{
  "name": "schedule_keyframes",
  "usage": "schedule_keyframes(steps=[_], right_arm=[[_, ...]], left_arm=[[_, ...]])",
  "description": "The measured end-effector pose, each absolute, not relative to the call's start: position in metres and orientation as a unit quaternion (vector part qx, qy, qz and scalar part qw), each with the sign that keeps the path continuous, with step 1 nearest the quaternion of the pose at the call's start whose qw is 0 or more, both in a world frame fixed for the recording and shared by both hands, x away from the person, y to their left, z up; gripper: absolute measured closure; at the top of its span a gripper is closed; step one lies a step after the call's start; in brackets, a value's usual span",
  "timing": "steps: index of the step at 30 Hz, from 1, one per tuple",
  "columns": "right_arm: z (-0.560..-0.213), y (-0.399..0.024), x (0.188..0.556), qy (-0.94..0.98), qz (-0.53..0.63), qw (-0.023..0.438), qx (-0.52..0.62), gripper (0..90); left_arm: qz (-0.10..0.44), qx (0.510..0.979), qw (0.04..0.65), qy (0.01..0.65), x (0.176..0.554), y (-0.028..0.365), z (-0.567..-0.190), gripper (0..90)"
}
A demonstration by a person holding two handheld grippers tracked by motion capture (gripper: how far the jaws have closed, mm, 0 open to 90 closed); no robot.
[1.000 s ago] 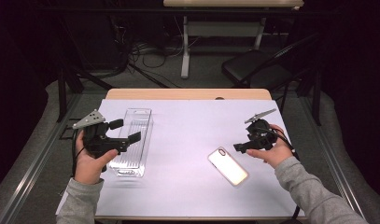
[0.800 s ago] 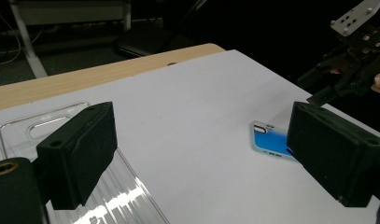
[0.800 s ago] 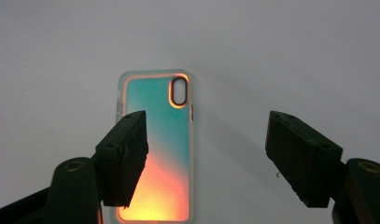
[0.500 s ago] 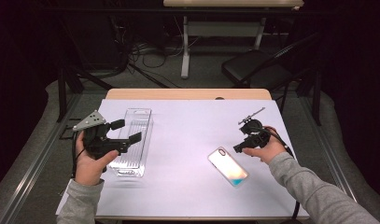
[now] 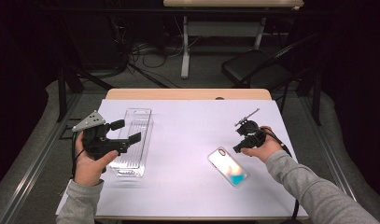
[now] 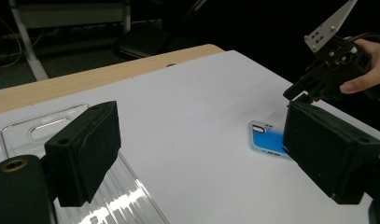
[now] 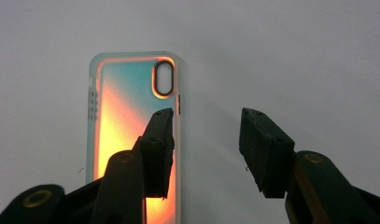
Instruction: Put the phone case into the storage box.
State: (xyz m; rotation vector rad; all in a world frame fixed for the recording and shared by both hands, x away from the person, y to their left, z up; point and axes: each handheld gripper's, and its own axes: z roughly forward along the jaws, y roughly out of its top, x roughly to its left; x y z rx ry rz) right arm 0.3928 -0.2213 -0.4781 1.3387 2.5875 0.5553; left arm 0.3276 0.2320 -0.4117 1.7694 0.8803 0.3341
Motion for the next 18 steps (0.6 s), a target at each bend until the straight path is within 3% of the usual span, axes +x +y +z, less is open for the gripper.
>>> schedule_keyframes(steps=[18], right_arm=[[-0.490, -0.210, 0.397, 0.865, 0.165, 0.067, 0.469, 58.7]], left_arm=[[0.138, 0.743, 0.539, 0.372, 0.328, 0.233, -0.413, 12.2]])
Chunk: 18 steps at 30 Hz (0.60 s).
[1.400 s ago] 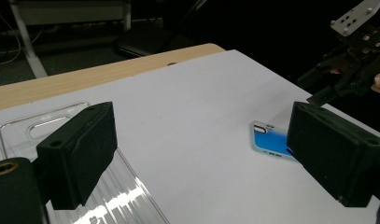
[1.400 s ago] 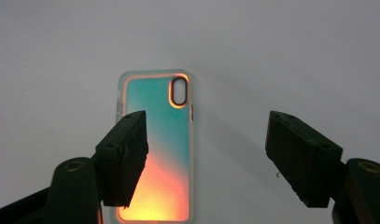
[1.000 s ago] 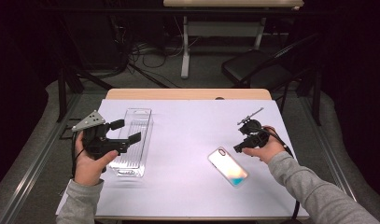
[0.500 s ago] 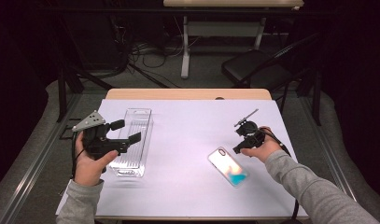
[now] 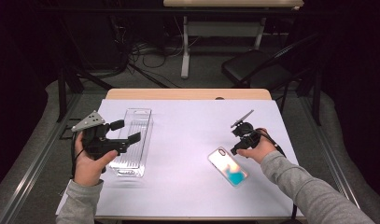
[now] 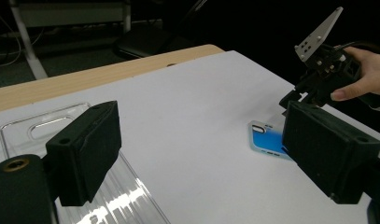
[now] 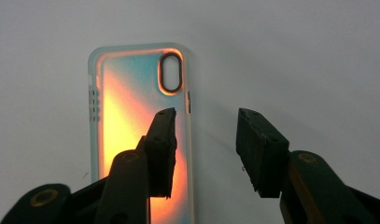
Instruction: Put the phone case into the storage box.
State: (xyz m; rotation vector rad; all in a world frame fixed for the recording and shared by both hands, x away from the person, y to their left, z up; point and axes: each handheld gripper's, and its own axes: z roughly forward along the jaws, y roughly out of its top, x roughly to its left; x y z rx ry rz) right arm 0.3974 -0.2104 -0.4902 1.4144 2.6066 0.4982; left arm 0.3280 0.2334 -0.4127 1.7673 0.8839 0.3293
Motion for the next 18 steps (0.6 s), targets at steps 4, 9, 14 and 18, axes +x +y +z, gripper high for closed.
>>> schedule_keyframes(steps=[4, 9, 14, 18], right_arm=[[-0.494, -0.209, 0.397, 0.862, 0.166, 0.053, 0.477, 65.0], [-0.500, -0.207, 0.396, 0.862, 0.160, 0.045, 0.479, 65.5], [-0.504, -0.203, 0.396, 0.864, 0.150, 0.047, 0.479, 66.0], [-0.506, -0.201, 0.396, 0.865, 0.144, 0.045, 0.478, 68.6]], left_arm=[[0.137, 0.743, 0.540, 0.372, 0.329, 0.233, -0.414, 12.3], [0.135, 0.743, 0.538, 0.373, 0.329, 0.233, -0.415, 12.5], [0.134, 0.744, 0.538, 0.373, 0.329, 0.232, -0.415, 13.0], [0.134, 0.743, 0.538, 0.374, 0.329, 0.233, -0.415, 13.1]])
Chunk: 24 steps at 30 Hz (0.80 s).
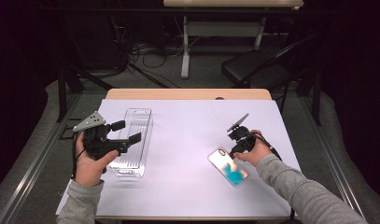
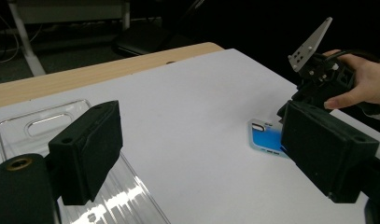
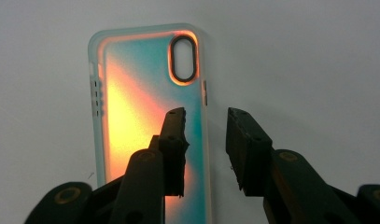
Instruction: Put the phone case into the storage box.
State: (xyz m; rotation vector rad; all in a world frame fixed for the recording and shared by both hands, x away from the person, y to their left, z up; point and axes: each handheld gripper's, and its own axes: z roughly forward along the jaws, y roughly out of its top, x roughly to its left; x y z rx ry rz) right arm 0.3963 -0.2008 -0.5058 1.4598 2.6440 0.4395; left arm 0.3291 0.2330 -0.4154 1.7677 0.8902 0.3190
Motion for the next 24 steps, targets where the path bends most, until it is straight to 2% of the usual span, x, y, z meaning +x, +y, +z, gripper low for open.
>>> schedule_keyframes(steps=[5, 6, 7, 8, 9, 14, 15, 22, 23, 24], right_arm=[[-0.507, -0.197, 0.396, 0.867, 0.122, 0.037, 0.483, 70.5], [-0.513, -0.197, 0.396, 0.862, 0.160, 0.047, 0.478, 71.1], [-0.504, -0.196, 0.398, 0.875, 0.095, 0.033, 0.474, 71.5], [-0.515, -0.196, 0.396, 0.858, 0.172, 0.051, 0.481, 71.9], [-0.510, -0.195, 0.397, 0.866, 0.134, 0.042, 0.479, 72.5], [-0.511, -0.195, 0.398, 0.872, 0.112, 0.038, 0.475, 74.0], [-0.516, -0.194, 0.397, 0.863, 0.149, 0.045, 0.480, 74.3], [-0.514, -0.193, 0.399, 0.873, 0.104, 0.036, 0.475, 76.5], [-0.520, -0.193, 0.398, 0.864, 0.143, 0.044, 0.481, 76.7], [-0.516, -0.192, 0.398, 0.866, 0.114, 0.035, 0.487, 77.1]], left_arm=[[0.134, 0.743, 0.538, 0.375, 0.329, 0.233, -0.416, 13.2], [0.134, 0.743, 0.538, 0.375, 0.329, 0.233, -0.416, 13.2], [0.133, 0.743, 0.538, 0.375, 0.329, 0.233, -0.416, 13.2], [0.133, 0.743, 0.538, 0.375, 0.329, 0.232, -0.416, 13.2], [0.133, 0.743, 0.538, 0.375, 0.329, 0.232, -0.416, 13.2], [0.132, 0.743, 0.538, 0.376, 0.330, 0.232, -0.417, 13.3], [0.133, 0.743, 0.537, 0.376, 0.330, 0.232, -0.417, 13.3], [0.132, 0.744, 0.536, 0.375, 0.330, 0.232, -0.418, 13.4], [0.132, 0.744, 0.537, 0.375, 0.330, 0.232, -0.418, 13.4], [0.132, 0.744, 0.537, 0.376, 0.330, 0.232, -0.418, 13.4]])
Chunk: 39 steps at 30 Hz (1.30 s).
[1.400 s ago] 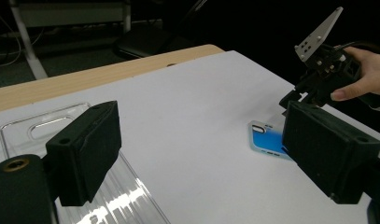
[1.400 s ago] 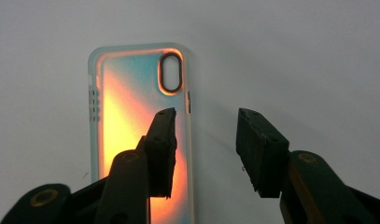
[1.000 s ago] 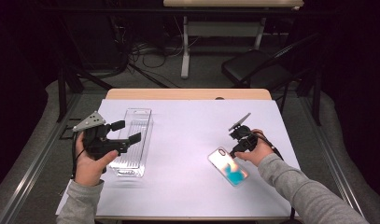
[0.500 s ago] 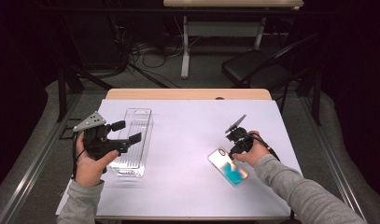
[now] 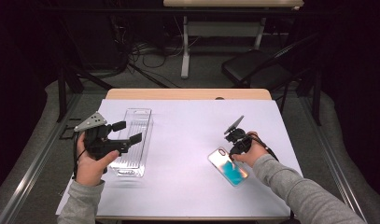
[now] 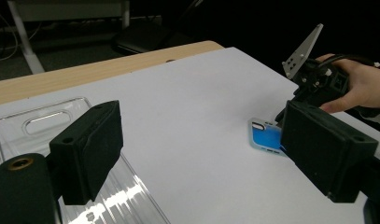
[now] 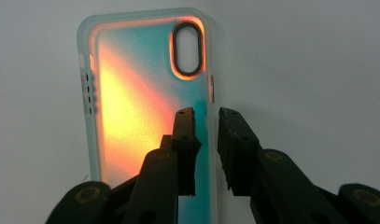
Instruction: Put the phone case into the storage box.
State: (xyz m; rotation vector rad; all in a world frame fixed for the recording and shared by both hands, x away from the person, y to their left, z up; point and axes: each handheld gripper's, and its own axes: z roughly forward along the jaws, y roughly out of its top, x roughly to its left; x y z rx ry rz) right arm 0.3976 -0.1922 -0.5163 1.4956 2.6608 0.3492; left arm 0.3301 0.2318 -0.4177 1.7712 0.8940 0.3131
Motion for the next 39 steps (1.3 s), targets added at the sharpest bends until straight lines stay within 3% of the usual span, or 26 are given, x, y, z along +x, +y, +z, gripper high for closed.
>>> schedule_keyframes(steps=[39], right_arm=[[-0.5230, -0.1940, 0.4005, 0.881, 0.072, 0.025, 0.467, 84.0]], left_arm=[[0.129, 0.745, 0.534, 0.377, 0.3308, 0.2311, -0.4196, 13.6]])
